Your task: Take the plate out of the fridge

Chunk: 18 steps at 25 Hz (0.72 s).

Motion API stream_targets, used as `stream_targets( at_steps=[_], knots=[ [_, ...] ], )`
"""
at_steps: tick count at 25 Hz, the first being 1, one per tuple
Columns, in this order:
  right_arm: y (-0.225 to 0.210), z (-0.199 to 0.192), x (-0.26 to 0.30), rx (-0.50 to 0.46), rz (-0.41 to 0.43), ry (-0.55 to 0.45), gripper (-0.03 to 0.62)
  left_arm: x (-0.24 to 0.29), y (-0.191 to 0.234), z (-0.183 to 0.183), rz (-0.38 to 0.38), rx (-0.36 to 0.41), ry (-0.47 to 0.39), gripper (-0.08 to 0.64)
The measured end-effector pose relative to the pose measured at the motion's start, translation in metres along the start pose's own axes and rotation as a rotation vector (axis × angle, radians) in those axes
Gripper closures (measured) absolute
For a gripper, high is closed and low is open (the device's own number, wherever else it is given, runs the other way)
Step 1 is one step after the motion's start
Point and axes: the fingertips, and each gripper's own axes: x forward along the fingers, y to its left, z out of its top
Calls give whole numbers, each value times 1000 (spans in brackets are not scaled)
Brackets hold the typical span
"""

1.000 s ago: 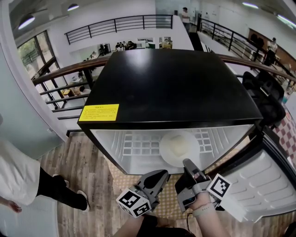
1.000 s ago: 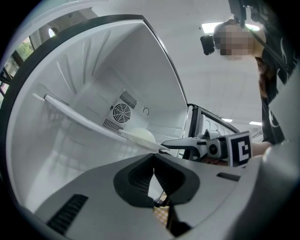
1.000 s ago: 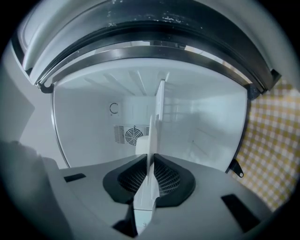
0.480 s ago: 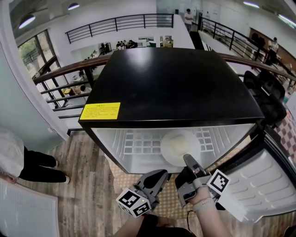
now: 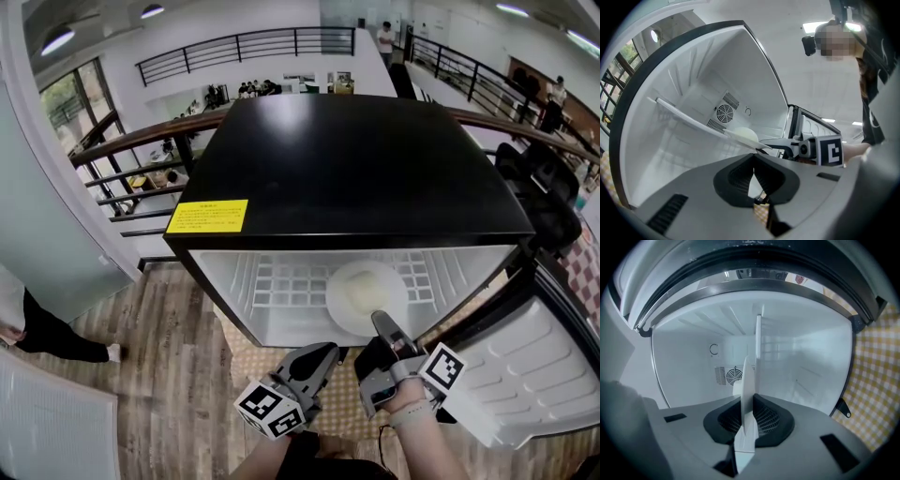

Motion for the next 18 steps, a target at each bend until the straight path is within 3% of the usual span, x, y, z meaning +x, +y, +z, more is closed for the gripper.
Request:
stream_targets(
  at_steps=[18],
  knots=[
    [3, -26, -55, 29, 33, 73, 538, -34, -20, -5, 97, 34, -31, 551]
  ],
)
